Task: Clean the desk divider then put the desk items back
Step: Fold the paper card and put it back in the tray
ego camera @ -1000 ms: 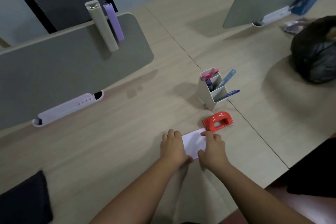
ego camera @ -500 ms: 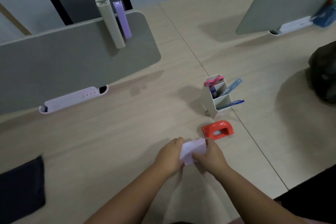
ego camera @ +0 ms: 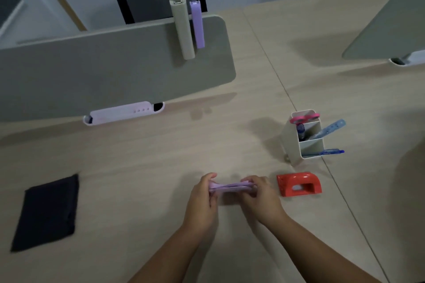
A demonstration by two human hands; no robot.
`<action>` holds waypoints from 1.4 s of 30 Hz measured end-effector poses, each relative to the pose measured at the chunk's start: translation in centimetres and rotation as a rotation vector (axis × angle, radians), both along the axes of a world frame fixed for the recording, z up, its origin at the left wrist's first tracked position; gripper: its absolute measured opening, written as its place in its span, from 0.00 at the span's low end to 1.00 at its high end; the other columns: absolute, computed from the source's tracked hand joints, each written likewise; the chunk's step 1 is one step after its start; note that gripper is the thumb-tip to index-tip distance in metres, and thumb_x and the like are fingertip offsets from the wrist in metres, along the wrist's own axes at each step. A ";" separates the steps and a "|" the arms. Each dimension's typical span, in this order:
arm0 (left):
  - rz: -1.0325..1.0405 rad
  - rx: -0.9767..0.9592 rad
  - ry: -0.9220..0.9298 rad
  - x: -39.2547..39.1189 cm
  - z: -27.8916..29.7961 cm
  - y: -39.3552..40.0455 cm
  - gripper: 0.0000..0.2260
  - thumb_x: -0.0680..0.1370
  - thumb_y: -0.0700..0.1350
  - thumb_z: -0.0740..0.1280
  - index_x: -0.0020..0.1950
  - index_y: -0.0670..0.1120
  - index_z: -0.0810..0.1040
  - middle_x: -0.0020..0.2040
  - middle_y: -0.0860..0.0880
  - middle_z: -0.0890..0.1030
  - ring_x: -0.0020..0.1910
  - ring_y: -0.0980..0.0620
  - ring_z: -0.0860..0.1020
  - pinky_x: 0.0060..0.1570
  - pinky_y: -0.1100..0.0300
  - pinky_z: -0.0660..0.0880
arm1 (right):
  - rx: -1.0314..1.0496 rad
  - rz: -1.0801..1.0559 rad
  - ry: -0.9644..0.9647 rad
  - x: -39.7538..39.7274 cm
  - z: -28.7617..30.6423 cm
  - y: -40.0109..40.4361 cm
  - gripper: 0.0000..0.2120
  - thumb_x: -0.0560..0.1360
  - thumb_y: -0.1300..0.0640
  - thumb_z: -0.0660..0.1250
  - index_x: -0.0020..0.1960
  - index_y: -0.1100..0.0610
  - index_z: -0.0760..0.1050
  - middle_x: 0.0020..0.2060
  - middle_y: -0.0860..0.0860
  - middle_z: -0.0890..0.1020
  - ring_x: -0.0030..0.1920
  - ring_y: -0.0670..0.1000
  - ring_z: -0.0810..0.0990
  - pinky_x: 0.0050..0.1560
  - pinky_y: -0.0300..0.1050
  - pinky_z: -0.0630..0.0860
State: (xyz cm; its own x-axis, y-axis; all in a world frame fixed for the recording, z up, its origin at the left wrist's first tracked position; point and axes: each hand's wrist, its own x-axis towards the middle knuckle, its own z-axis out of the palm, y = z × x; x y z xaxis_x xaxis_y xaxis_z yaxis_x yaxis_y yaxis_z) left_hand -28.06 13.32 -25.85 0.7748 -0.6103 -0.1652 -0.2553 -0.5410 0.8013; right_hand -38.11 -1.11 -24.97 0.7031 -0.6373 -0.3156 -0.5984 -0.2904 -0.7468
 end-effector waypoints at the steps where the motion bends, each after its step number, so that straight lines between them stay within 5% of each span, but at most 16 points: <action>1: 0.021 -0.004 0.022 0.2 0.0 0.0 0.19 0.78 0.41 0.63 0.66 0.55 0.68 0.53 0.52 0.78 0.51 0.56 0.78 0.54 0.60 0.74 | -0.005 0.004 -0.003 0.5 0.0 0.2 0.11 0.69 0.60 0.69 0.50 0.50 0.79 0.46 0.51 0.77 0.42 0.47 0.76 0.41 0.24 0.68; 5: 0.076 -0.051 0.076 1.6 0.5 0.6 0.20 0.78 0.38 0.62 0.65 0.57 0.67 0.55 0.53 0.79 0.53 0.56 0.78 0.53 0.64 0.73 | 0.113 -0.074 -0.106 3.0 0.6 0.9 0.13 0.72 0.62 0.66 0.54 0.50 0.75 0.45 0.48 0.81 0.43 0.47 0.80 0.46 0.40 0.76; 10: 0.296 -0.157 0.073 7.1 2.4 2.1 0.19 0.79 0.39 0.62 0.67 0.54 0.68 0.56 0.53 0.79 0.54 0.55 0.79 0.54 0.59 0.75 | 0.198 -0.111 -0.262 10.4 1.9 2.4 0.07 0.77 0.61 0.63 0.48 0.50 0.77 0.41 0.47 0.82 0.43 0.49 0.80 0.42 0.37 0.74; 14: 0.537 -0.279 0.043 15.6 4.2 3.9 0.11 0.77 0.37 0.65 0.56 0.51 0.76 0.47 0.52 0.83 0.48 0.52 0.81 0.50 0.56 0.78 | 0.194 -0.100 -0.359 19.9 3.3 4.4 0.07 0.75 0.62 0.65 0.49 0.55 0.81 0.43 0.51 0.84 0.45 0.51 0.81 0.49 0.45 0.76; 18: 0.569 -0.252 -0.088 22.7 5.9 5.8 0.07 0.77 0.38 0.66 0.52 0.46 0.81 0.44 0.53 0.83 0.43 0.54 0.80 0.41 0.76 0.70 | 0.253 -0.179 -0.455 27.4 4.1 6.8 0.07 0.74 0.62 0.66 0.45 0.50 0.78 0.41 0.51 0.84 0.43 0.52 0.82 0.49 0.47 0.78; 24: 0.634 -0.261 -0.133 32.2 4.4 8.9 0.07 0.77 0.41 0.67 0.52 0.44 0.83 0.45 0.51 0.84 0.45 0.54 0.81 0.42 0.78 0.71 | 0.277 -0.213 -0.485 36.6 3.0 10.0 0.10 0.73 0.60 0.68 0.36 0.47 0.77 0.37 0.49 0.84 0.41 0.51 0.82 0.51 0.46 0.76; 27: 0.634 -0.253 -0.139 35.9 2.7 9.8 0.07 0.76 0.40 0.68 0.51 0.46 0.83 0.44 0.52 0.84 0.45 0.52 0.81 0.54 0.63 0.75 | 0.267 -0.223 -0.470 39.8 1.4 11.1 0.08 0.73 0.57 0.69 0.37 0.46 0.79 0.34 0.44 0.84 0.39 0.47 0.82 0.58 0.36 0.69; 29: 0.625 -0.221 -0.141 37.5 1.2 10.3 0.06 0.76 0.41 0.68 0.51 0.45 0.83 0.43 0.51 0.84 0.45 0.49 0.81 0.55 0.52 0.76 | 0.292 -0.229 -0.450 41.1 0.7 11.6 0.04 0.74 0.59 0.68 0.42 0.52 0.80 0.37 0.48 0.84 0.41 0.48 0.81 0.49 0.27 0.70; 36: 0.663 -0.239 -0.070 39.2 -1.6 10.9 0.06 0.75 0.45 0.70 0.50 0.53 0.79 0.44 0.56 0.83 0.44 0.51 0.82 0.49 0.54 0.77 | 0.293 -0.309 -0.427 42.7 -1.3 12.8 0.03 0.75 0.59 0.68 0.47 0.54 0.79 0.40 0.47 0.83 0.42 0.44 0.80 0.45 0.32 0.72; 42: 0.713 -0.010 -0.284 39.0 -1.8 11.6 0.09 0.71 0.51 0.71 0.49 0.57 0.74 0.45 0.60 0.83 0.49 0.51 0.78 0.49 0.51 0.76 | 0.236 -0.390 -0.388 42.4 -1.4 13.5 0.04 0.73 0.55 0.70 0.48 0.52 0.78 0.40 0.43 0.81 0.43 0.44 0.80 0.48 0.38 0.72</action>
